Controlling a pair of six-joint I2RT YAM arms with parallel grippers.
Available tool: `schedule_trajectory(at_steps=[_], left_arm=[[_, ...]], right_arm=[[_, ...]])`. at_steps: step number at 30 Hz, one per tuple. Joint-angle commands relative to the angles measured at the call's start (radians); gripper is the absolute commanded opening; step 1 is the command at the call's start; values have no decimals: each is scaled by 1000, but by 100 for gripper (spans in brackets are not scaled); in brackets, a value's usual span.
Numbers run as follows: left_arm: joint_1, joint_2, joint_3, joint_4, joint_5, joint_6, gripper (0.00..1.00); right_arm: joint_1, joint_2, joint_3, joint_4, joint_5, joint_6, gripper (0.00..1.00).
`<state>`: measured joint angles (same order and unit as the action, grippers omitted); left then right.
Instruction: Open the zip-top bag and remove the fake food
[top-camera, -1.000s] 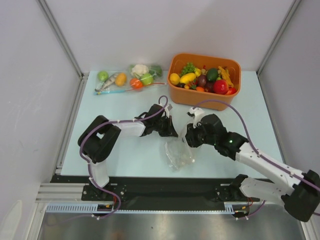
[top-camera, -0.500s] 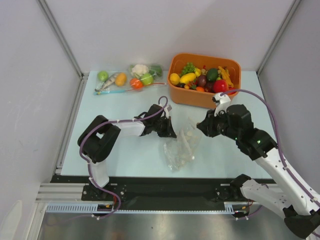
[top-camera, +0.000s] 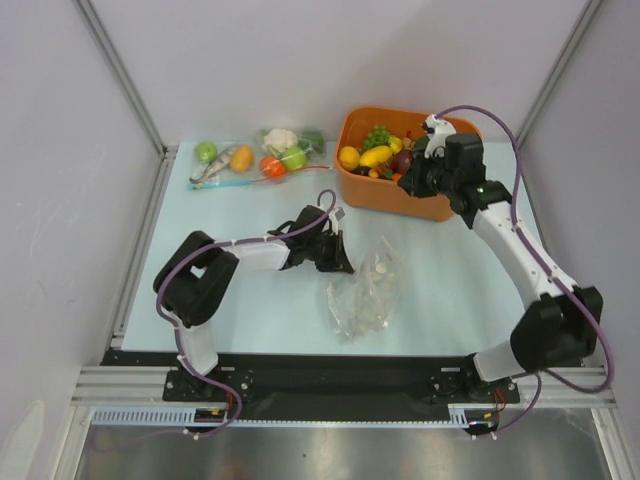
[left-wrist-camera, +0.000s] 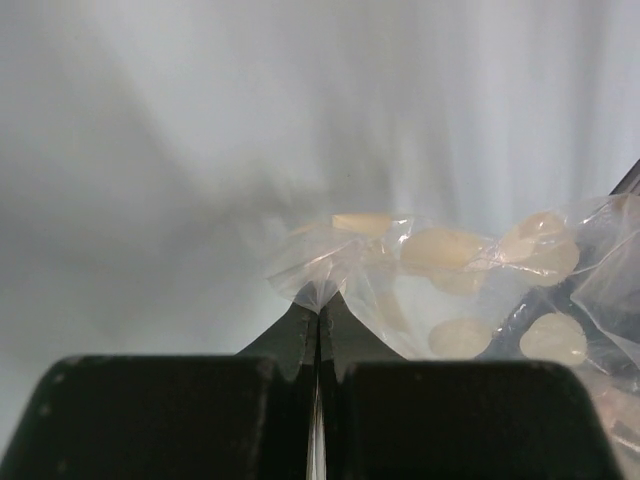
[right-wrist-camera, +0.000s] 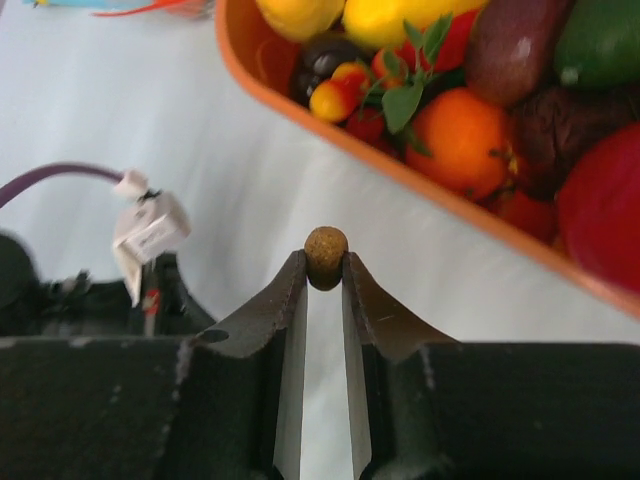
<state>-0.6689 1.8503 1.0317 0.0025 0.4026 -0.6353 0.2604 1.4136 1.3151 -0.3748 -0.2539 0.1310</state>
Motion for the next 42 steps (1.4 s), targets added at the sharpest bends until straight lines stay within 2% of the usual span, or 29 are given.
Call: schedule_trajectory(at_steps=[1, 9, 12, 15, 16, 18, 19, 20, 22, 24, 25, 33, 39, 42], left_arm=[[6, -48, 54, 5, -2, 22, 0], [6, -54, 64, -25, -7, 43, 0], [6, -48, 80, -47, -11, 55, 0], [6, -43, 93, -55, -5, 66, 0], [6, -42, 97, -55, -7, 72, 1], [6, -42, 105, -61, -5, 77, 16], [6, -42, 105, -61, -4, 82, 24], [6, -42, 106, -59, -5, 85, 44], [6, -46, 110, -65, -10, 94, 66], [6, -60, 111, -65, -15, 103, 97], [6, -68, 113, -67, -19, 114, 100], [25, -186, 145, -108, -131, 166, 100], [75, -348, 149, -150, -257, 190, 100], [123, -456, 116, -160, -306, 180, 100]], right_arm=[[-15, 118, 108, 112, -2, -37, 10], [-32, 292, 237, 146, 48, -36, 12], [-35, 324, 260, 134, 65, -37, 17], [-39, 349, 286, 116, 62, -42, 37], [-43, 352, 300, 105, 56, -45, 53], [-43, 360, 308, 100, 38, -50, 61], [-43, 360, 306, 99, 32, -51, 70], [-41, 358, 306, 100, 21, -51, 71], [-43, 349, 308, 99, 9, -50, 76], [-43, 328, 303, 103, -2, -47, 77], [-43, 318, 302, 106, -2, -47, 78], [-43, 167, 270, 86, -38, -41, 78], [-46, -14, 161, 33, -21, -47, 80], [-79, -111, 63, 20, -77, -8, 82]])
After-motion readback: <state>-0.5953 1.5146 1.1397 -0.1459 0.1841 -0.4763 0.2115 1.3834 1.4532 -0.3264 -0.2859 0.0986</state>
